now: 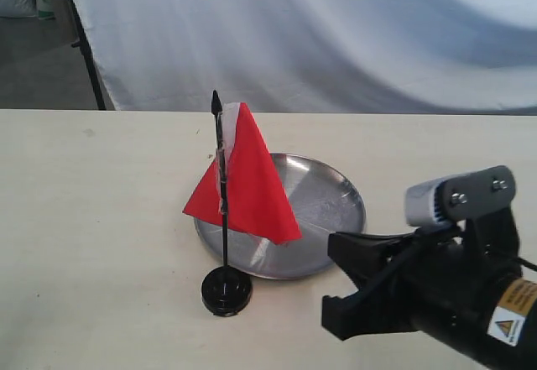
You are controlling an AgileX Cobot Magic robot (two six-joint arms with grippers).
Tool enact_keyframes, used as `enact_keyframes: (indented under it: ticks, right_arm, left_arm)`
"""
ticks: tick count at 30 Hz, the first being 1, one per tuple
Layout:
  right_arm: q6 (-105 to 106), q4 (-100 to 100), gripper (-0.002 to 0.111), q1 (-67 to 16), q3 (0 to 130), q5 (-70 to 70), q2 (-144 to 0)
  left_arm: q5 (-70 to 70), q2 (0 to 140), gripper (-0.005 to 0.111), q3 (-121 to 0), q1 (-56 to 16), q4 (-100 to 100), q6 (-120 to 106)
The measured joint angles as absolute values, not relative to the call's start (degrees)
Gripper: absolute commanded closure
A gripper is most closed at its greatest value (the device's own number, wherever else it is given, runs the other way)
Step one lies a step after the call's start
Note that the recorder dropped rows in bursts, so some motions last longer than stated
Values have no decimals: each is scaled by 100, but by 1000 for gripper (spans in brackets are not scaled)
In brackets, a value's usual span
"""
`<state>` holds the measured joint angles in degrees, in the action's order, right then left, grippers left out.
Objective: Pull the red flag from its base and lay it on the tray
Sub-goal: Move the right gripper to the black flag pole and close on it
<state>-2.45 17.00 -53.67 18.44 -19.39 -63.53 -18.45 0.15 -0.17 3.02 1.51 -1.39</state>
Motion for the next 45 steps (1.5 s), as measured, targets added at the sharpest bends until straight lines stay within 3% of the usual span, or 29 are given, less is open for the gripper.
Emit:
enact_keyframes:
  ticks: [15,19,21,23,24,31,37,45]
  right_arm:
    - [-154,926,105,-5660,1847,-3946,-8525]
    - [-154,586,88,-5660,1856,-4788,-9014]
    - [-154,547,70,-5669,1868,-5103,-9221]
    - [-181,547,58,-5669,1980,-5258,-9554]
    - [-248,535,57,-5669,2115,-5302,-9722]
    - [-347,525,58,-5669,3438,-4907,-10649]
    - [-352,635,59,-5669,3757,-4779,-10973]
    - [-361,648,87,-5669,3765,-4815,-11022]
  left_arm:
    - [-1845,15,107,-17,302,151,-139]
    - [-1845,15,107,-17,302,151,-139]
    - [-1845,15,107,-17,302,151,-139]
    - [-1845,15,107,-17,302,151,-139]
    - [-1845,15,107,-17,302,151,-139]
    - [-1845,15,107,-17,302,151,-139]
    - [-1845,15,107,-17,302,151,-139]
    - [-1845,15,107,-17,302,151,-139]
